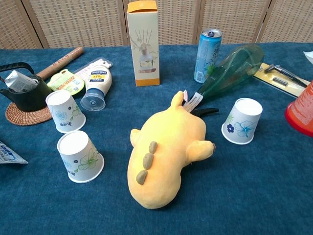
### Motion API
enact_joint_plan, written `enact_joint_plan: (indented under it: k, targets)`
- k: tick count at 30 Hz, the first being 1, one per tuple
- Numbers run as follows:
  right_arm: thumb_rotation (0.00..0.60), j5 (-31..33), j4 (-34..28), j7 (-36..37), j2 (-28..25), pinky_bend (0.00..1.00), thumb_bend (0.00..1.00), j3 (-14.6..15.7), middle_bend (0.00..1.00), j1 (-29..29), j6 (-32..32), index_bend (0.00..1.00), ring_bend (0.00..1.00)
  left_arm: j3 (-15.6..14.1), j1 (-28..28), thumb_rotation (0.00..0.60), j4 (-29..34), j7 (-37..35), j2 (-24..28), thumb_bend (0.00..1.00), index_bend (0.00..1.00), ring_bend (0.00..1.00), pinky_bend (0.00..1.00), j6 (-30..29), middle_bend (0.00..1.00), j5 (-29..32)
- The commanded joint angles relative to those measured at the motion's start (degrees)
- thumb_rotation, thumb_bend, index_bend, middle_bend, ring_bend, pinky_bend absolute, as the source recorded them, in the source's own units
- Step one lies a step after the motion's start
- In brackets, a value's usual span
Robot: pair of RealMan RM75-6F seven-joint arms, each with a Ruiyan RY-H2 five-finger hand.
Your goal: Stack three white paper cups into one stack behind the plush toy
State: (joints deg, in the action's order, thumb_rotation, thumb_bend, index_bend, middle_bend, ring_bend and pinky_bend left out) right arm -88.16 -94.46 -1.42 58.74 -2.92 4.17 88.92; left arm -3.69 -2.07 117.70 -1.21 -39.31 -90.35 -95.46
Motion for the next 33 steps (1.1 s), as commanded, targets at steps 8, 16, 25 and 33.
enact_joint_plan:
  k: [8,16,25,33]
  targets:
    - [0.6,-1.26,-1.87,1.91,-0.03,0.15,0.0,0.27,0.0,1.1,-2.28,0.0,0.0,0.36,0.0,0.6,-0.25,-0.12,-0.13,0.25,0.11,0.0,0.16,-0.13,0.0,0.86]
    - [0.6,-2.63,-12.77,1.54,-3.6,0.2,0.0,-0.65,0.0,7.5,-11.67,0.0,0.0,0.45,-0.21,0.6,-0.13,0.36,-0.17,0.25,0.11,0.0,0.16,-0.2,0.0,1.65]
    - [0.6,0.04,-19.13,-8.24,-1.63,0.21,0.0,-2.67,0.0,14.77,-21.62,0.0,0.0,0.41,-0.29,0.6,-0.3,-0.32,0.09,0.25,0.11,0.0,0.16,-0.04,0.0,1.99]
    - [0.6,3.71,-19.17,-13.44,2.44,0.23,0.0,-3.11,0.0,19.55,-28.06,0.0,0.0,0.42,-0.09,0.6,-0.5,-0.85,0.16,0.25,0.11,0.0,0.16,0.55,0.0,2.4]
